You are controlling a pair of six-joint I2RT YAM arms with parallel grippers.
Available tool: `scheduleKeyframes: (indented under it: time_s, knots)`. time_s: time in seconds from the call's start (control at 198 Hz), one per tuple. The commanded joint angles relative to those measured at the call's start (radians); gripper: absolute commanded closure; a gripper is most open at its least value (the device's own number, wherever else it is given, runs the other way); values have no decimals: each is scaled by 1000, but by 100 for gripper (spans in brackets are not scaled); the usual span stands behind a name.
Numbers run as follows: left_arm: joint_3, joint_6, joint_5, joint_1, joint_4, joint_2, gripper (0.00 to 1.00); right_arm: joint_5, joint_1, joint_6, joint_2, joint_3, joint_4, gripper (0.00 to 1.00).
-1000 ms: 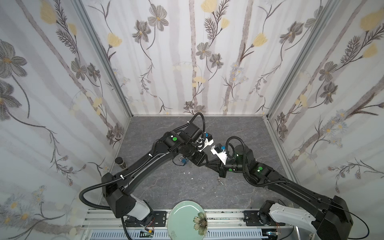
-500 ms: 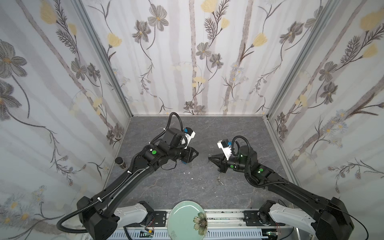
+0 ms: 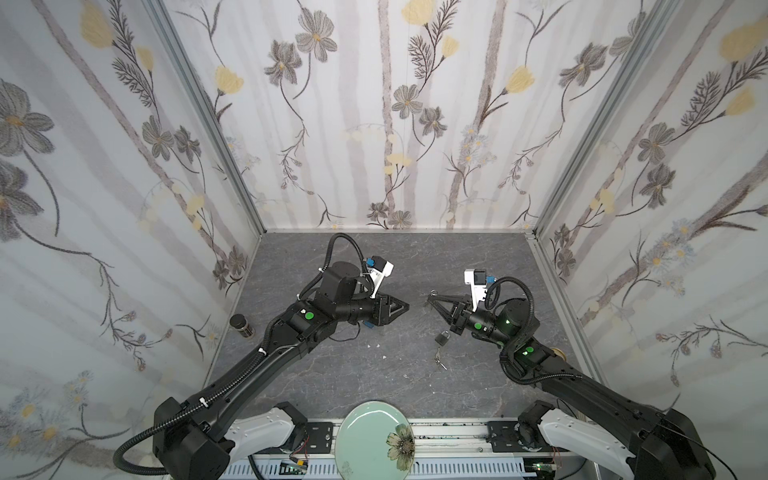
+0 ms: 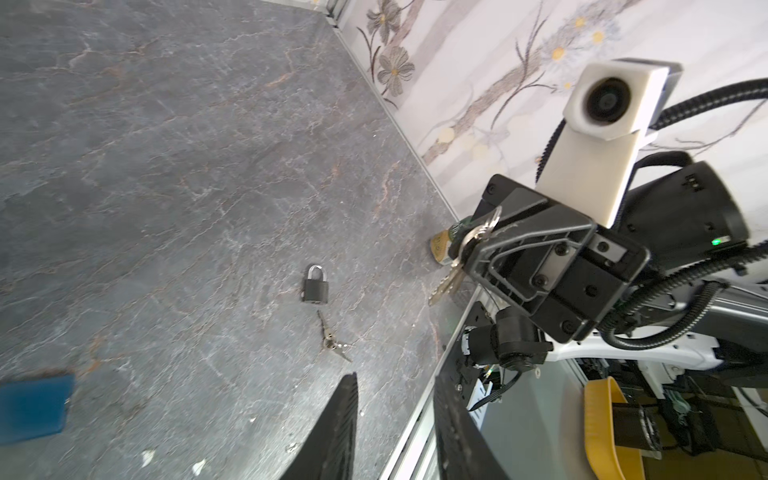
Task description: Unlock with the key
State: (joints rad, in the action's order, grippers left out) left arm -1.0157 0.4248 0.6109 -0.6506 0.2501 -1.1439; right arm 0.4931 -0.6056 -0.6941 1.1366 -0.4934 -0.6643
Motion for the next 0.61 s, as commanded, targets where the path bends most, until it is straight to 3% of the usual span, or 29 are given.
scheduleKeyframes:
  time_s: [0.0, 0.323, 0.398, 0.6]
  knots:
    - [14, 61, 96, 2, -155, -1, 65, 22, 2, -77, -13, 13, -107, 100]
    - [42, 126, 191, -3, -270, -12, 49, 49, 7, -136, -18, 24, -169, 100]
    - [43, 135, 203, -9, -287, -15, 50, 59, 8, -156, -6, 24, -193, 100]
    - [37, 141, 214, -17, -301, -26, 63, 86, 7, -191, 26, 14, -245, 100]
